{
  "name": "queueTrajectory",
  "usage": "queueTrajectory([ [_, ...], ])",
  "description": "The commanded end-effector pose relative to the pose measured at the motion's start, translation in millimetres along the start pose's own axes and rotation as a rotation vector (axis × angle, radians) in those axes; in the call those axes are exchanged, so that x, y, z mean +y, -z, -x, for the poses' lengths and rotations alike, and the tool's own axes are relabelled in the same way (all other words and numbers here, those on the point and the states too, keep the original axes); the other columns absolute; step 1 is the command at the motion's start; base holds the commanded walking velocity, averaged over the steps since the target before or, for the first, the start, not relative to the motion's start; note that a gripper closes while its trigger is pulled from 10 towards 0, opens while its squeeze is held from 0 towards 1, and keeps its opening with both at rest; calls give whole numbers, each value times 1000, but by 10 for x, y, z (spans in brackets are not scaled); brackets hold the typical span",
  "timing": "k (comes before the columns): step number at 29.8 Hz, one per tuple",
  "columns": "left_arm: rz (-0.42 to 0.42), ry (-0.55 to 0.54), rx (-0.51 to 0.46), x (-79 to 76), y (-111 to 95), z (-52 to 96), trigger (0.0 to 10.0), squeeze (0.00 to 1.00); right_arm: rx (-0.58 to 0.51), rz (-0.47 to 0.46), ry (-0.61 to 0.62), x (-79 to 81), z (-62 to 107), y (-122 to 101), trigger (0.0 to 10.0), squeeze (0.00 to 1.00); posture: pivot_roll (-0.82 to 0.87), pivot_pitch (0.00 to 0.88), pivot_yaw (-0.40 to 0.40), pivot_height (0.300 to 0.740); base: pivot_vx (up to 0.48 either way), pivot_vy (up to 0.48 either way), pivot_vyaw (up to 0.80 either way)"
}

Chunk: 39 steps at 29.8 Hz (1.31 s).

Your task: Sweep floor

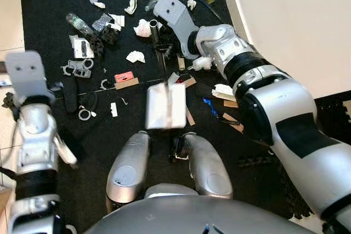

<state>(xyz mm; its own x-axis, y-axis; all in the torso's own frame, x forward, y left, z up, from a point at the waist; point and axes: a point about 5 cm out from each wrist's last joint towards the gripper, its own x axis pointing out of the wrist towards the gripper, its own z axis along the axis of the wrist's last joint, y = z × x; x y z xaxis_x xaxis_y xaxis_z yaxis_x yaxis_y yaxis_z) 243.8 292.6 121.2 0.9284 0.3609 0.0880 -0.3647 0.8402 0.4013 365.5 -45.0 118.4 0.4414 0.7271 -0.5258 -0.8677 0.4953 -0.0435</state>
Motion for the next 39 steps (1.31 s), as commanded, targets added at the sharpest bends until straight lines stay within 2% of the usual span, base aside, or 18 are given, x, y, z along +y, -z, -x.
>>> queueTrajectory([
  [1, -48, 18, -46, 56, -87, -40, 10000, 0, -30, -18, 1, -20, 20, -6, 10000, 0, 228, 174, -86, 740, 0, 0, 0],
  [2, -57, 28, -63, 46, -128, -64, 10000, 0, -34, -18, 6, -32, 30, -9, 10000, 0, 221, 173, -82, 740, 0, 0, 0],
  [3, -41, 65, -104, -30, -233, -121, 10000, 0, -31, 2, 16, -62, 56, -4, 10000, 0, 215, 172, -79, 740, 0, 0, 0],
  [5, -32, 78, -114, -59, -259, -137, 10000, 0, -30, 7, 17, -69, 63, -1, 10000, 0, 215, 172, -79, 740, 0, 0, 0],
  [9, -15, 140, -104, -215, -207, -227, 10000, 0, -27, 11, 33, -93, 80, 18, 10000, 0, 200, 177, -79, 740, 0, 0, 0],
  [11, 70, 240, -40, -420, -88, -298, 10000, 0, -30, 22, 75, -124, 95, 21, 10000, 0, 182, 183, -77, 740, 0, 0, 0],
  [13, 140, 303, 18, -542, 3, -314, 10000, 0, -26, 65, 121, -156, 107, 10, 10000, 0, 182, 183, -77, 740, 0, 0, 0],
  [18, 173, 331, 54, -574, 70, -284, 10000, 0, -27, 109, 136, -165, 114, 8, 10000, 0, 154, 189, -71, 740, 0, 0, 0],
  [22, 113, 285, 74, -441, 223, -211, 10000, 0, -9, 152, 80, -67, 60, 114, 10000, 0, 160, 187, -70, 740, 0, 0, 0],
  [25, 102, 259, 64, -340, 258, -180, 10000, 0, 5, 160, 45, 0, 21, 177, 10000, 0, 165, 188, -69, 740, 0, 0, 0],
  [26, 93, 243, 49, -277, 240, -167, 10000, 243, 13, 169, 29, 22, 9, 193, 10000, 0, 172, 189, -68, 740, 0, 0, 0],
  [27, 86, 232, 38, -232, 226, -159, 10000, 243, 19, 175, 18, 38, 1, 204, 10000, 0, 172, 189, -68, 740, 0, 0, 0],
  [28, 83, 227, 21, -168, 186, -141, 10000, 435, 23, 175, -12, 57, -4, 208, 10000, 0, 181, 190, -68, 740, 0, 0, 0],
  [29, 83, 227, 21, -168, 186, -141, 10000, 435, 23, 175, -12, 57, -4, 208, 10000, 0, 181, 190, -68, 740, 0, 0, 0],
  [31, 78, 213, -18, -50, 77, -107, 10000, 369, 25, 184, -59, 72, 4, 197, 10000, 0, 187, 190, -67, 740, 0, 0, 0],
  [32, 65, 207, -43, 20, -1, -82, 10000, 0, 25, 186, -70, 61, 16, 181, 10000, 0, 198, 189, -67, 740, 0, 0, 0],
  [36, 39, 220, -91, 130, -135, -19, 10000, 0, 24, 185, -58, 27, 37, 154, 10000, 0, 200, 186, -65, 740, 0, 0, 0],
  [39, 1, 260, -108, 279, -204, 81, 10000, 0, 33, 187, -35, 18, 36, 173, 10000, 0, 206, 183, -66, 740, 0, 0, 0],
])
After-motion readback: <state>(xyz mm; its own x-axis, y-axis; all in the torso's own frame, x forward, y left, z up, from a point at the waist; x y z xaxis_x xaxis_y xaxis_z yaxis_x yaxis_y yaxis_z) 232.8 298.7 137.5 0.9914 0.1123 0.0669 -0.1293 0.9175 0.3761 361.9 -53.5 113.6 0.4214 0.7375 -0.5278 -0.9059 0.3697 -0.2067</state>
